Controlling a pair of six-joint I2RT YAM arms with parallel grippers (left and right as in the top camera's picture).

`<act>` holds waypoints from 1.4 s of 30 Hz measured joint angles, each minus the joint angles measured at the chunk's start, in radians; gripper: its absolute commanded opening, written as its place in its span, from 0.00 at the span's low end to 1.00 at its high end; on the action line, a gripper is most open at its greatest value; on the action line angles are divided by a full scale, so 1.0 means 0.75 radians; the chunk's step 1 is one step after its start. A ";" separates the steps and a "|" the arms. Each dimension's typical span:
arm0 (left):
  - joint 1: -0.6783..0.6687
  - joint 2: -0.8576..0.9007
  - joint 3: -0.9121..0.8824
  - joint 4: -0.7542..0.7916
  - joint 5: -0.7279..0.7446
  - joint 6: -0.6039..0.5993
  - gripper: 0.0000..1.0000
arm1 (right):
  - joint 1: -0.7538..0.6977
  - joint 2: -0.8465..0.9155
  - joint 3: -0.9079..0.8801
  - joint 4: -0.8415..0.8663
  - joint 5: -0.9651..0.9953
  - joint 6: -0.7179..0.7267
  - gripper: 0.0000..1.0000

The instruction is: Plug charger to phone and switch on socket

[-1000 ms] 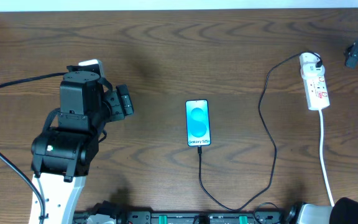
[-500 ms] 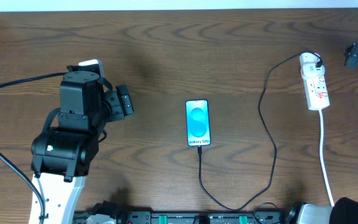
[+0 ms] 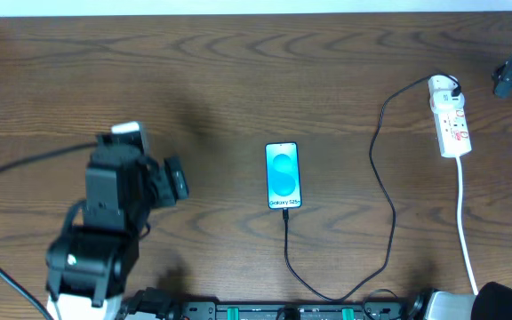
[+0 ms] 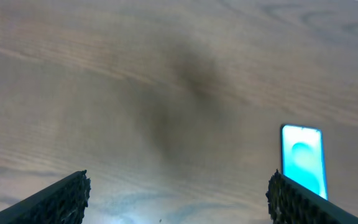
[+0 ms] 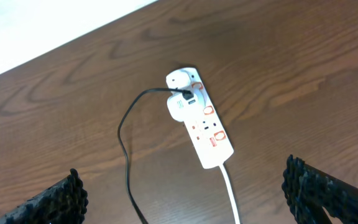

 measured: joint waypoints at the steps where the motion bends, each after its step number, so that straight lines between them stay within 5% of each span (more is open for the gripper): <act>1: 0.000 -0.043 -0.061 0.031 0.000 0.000 0.91 | 0.000 0.000 0.000 0.001 0.000 0.000 0.99; 17: 0.010 -0.832 -0.879 1.036 -0.003 -0.008 0.91 | 0.000 0.000 0.000 -0.001 -0.001 0.006 0.99; 26: 0.138 -1.092 -1.252 1.522 -0.003 -0.012 0.91 | 0.000 0.000 0.000 -0.001 -0.001 0.006 0.99; 36: 0.184 -1.099 -1.326 1.174 0.006 -0.012 0.91 | 0.000 0.000 0.000 -0.001 -0.001 0.008 0.99; 42: 0.184 -1.098 -1.311 1.137 0.054 0.036 0.91 | 0.000 0.000 0.000 -0.003 -0.001 0.009 0.99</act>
